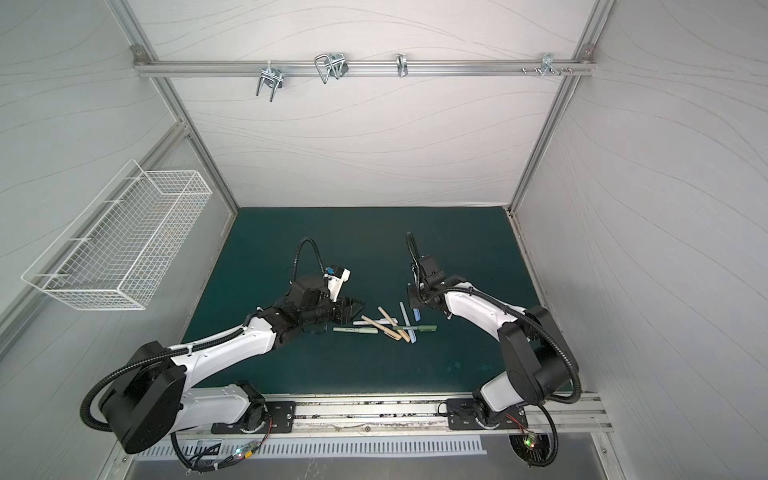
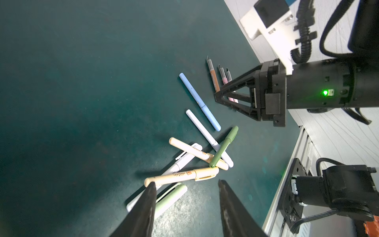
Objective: Open the pen caps
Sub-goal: 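Reach the right gripper into the pen pile and grasp the light blue pen, then lift the light blue pen with the right gripper toward the left gripper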
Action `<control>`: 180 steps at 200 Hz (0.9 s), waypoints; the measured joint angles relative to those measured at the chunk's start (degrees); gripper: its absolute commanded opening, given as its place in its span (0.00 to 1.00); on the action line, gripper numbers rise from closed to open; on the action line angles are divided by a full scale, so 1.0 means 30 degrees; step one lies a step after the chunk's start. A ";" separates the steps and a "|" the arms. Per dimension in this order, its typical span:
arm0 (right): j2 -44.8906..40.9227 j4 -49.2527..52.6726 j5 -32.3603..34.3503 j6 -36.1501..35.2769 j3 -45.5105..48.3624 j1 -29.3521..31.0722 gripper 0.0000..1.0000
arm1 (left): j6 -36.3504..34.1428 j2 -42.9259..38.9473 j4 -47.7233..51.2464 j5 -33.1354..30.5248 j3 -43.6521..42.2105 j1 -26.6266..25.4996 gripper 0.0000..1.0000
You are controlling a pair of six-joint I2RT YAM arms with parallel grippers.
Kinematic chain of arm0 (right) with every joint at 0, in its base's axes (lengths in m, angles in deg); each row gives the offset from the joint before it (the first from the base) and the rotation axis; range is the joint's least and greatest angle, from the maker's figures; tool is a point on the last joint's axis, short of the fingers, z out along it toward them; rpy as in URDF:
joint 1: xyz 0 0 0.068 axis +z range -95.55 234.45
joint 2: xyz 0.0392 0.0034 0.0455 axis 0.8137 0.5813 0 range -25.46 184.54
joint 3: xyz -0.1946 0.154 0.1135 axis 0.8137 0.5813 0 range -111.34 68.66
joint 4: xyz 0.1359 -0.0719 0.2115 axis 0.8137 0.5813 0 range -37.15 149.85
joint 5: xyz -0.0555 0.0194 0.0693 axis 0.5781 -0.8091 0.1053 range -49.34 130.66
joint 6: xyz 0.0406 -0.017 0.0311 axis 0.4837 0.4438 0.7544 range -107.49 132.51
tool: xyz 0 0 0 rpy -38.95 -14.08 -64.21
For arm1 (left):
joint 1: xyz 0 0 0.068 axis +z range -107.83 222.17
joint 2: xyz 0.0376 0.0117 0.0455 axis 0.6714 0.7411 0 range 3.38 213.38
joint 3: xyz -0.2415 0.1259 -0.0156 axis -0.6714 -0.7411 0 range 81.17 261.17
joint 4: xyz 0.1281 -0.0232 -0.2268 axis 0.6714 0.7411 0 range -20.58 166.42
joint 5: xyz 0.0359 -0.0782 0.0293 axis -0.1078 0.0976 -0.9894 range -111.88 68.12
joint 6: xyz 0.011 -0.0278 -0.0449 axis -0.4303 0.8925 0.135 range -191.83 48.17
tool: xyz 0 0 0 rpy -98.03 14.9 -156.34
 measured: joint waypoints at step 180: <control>0.4000 0.0794 0.0554 -0.0044 -0.2324 0.0000 0.22 | -0.0066 0.0015 0.0015 -0.0036 0.0233 -0.0015 0.51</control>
